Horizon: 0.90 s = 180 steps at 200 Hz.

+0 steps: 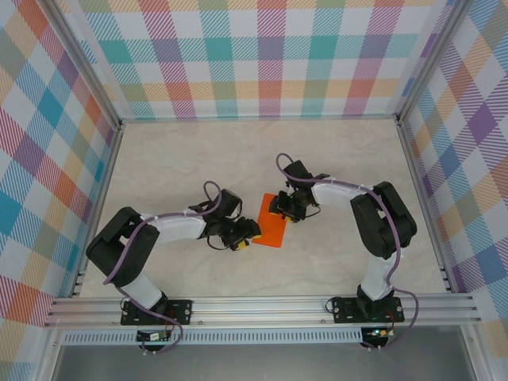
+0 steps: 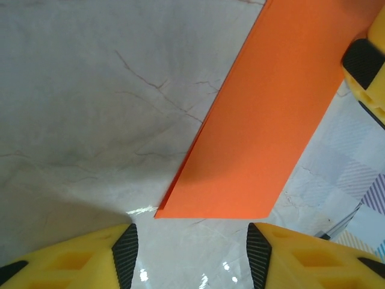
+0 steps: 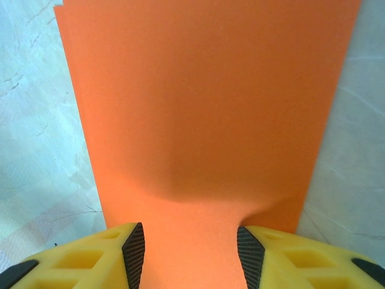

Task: Fold a paper plane with a square sheet of paper (pick it up from the middle)
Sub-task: Fold the triangle a second time at the center of the table.

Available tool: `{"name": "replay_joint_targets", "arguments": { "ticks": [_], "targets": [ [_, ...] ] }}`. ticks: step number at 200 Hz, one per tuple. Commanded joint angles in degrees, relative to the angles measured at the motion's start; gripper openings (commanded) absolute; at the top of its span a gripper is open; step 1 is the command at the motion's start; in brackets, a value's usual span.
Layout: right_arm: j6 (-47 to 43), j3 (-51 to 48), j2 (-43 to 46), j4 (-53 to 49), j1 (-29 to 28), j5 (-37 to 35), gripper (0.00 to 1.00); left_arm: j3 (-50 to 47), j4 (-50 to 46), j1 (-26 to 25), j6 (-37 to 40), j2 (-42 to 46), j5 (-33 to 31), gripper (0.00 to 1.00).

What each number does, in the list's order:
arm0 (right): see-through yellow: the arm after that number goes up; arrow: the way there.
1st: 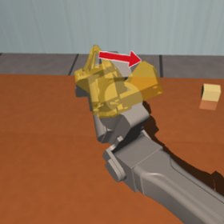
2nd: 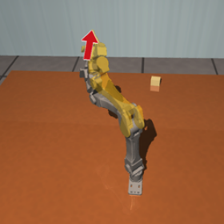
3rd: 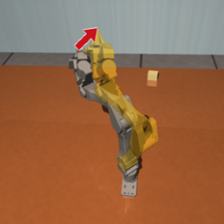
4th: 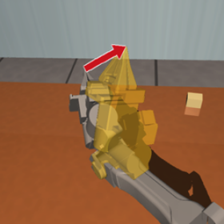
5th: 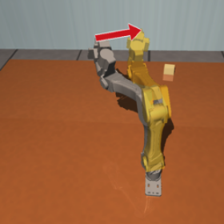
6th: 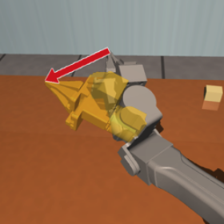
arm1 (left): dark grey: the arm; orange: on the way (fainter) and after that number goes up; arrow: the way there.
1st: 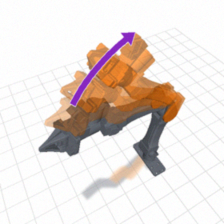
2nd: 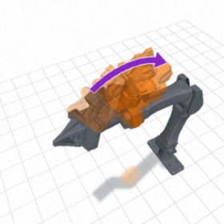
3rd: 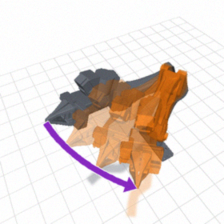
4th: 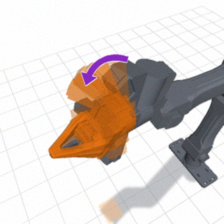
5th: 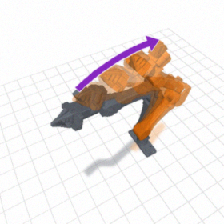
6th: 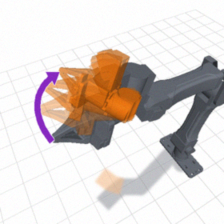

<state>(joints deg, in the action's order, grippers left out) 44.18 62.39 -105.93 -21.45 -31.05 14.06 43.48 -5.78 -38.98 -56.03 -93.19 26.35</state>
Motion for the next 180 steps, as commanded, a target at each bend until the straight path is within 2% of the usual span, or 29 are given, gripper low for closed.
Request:
{"name": "replay_joint_targets", "arguments": {
  "ticks": [1, 42, 113, 147, 180],
  "targets": [
    [-0.4, -2.4, -3.0, 0.6, 0.5, -2.3, 0.47, 1.9, -0.2, -0.6, -0.2, -1.3, -1.0, 0.51],
    [-0.5, -2.5, -3.3, 0.5, 0.6, -2.2, 0.44, 2.4, 0.3, -0.8, -0.3, -2.0, -0.9, 0.47],
    [-0.5, -3.0, -3.6, 0.6, 0.6, -2.2, 0.43, 3.0, 1.3, -0.9, -0.3, -2.8, -0.4, 0.47],
    [-0.2, -3.3, -3.5, 0.7, 0.8, -2.6, 0.41, 4.3, -3.9, -0.9, 2.0, -2.0, -3.5, 0.47],
    [0.3, -4.7, -3.6, 2.6, 1.9, -0.2, 0.40, 4.2, -4.3, -1.0, 2.4, -2.0, -3.8, 0.48]
  ]
}}
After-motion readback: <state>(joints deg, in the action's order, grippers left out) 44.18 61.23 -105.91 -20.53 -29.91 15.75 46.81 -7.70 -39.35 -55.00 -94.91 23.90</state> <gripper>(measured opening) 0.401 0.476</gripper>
